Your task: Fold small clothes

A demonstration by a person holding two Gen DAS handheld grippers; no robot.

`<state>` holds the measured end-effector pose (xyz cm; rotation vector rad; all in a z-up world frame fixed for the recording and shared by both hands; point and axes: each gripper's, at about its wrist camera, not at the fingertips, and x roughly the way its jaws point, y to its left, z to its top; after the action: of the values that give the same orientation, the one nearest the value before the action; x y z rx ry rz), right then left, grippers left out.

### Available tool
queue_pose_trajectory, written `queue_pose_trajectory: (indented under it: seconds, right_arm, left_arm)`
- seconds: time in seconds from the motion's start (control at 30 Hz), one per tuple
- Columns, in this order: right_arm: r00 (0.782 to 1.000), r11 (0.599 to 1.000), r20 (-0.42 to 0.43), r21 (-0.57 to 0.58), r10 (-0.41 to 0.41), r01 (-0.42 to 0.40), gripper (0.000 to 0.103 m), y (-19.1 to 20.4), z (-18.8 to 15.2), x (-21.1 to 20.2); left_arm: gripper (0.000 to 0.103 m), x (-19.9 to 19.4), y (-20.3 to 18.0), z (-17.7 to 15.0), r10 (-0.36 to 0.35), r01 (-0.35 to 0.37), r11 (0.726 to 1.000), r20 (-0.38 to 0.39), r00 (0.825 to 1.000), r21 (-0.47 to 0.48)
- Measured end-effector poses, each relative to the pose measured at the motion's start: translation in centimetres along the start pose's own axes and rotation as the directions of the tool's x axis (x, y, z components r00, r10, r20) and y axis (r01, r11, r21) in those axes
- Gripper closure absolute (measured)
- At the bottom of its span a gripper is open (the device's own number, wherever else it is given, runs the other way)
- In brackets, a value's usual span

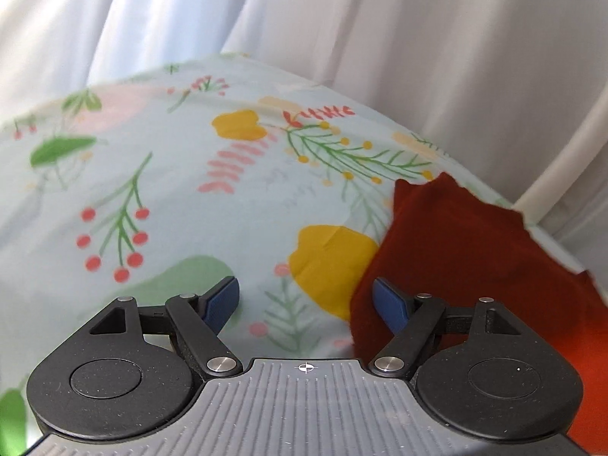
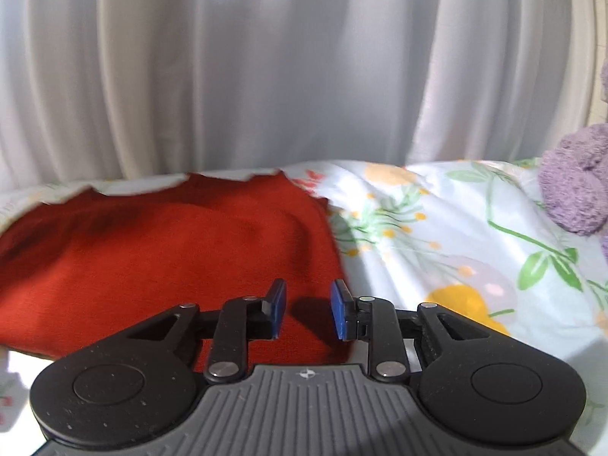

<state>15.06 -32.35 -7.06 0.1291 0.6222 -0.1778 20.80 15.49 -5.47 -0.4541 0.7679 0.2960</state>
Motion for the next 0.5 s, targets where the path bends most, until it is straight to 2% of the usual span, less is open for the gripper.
queue_pose_trajectory:
  seconds: [0.03, 0.1, 0.2, 0.33, 0.47, 0.5]
  right_arm:
    - [0.999, 0.999, 0.001, 0.016, 0.049, -0.05, 0.074, 0.2, 0.0, -0.7]
    - [0.993, 0.992, 0.002, 0.046, 0.118, -0.118, 0.072, 0.9, -0.1, -1.6]
    - [0.976, 0.972, -0.008, 0.097, 0.217, -0.215, 0.072, 2.1, 0.0, -2.0]
    - [0.948, 0.944, -0.04, 0.112, 0.316, -0.31, 0.072, 4.9, 0.1, -1.4]
    - [0.917, 0.919, -0.077, 0.066, 0.392, -0.388, 0.072, 8.3, 0.0, -0.6]
    - [0.91, 0.914, -0.084, 0.056, 0.406, -0.403, 0.072, 9.1, 0.0, -0.5]
  left_arm:
    - [0.021, -0.3, 1.1, 0.0, -0.079, 0.075, 0.993, -0.033, 0.996, -0.094]
    - [0.021, -0.7, 2.2, -0.2, -0.192, 0.175, 0.965, -0.072, 0.979, -0.198]
    - [0.022, -0.6, 3.1, -1.0, -0.318, 0.262, 0.905, -0.123, 0.94, -0.335]
    - [0.023, -0.1, 3.5, -2.1, -0.416, 0.323, 0.846, -0.147, 0.898, -0.423]
    - [0.03, 1.3, 3.7, -2.2, -0.47, 0.358, 0.795, -0.124, 0.874, -0.489]
    - [0.035, 1.7, 3.7, -2.2, -0.475, 0.364, 0.788, -0.114, 0.873, -0.496]
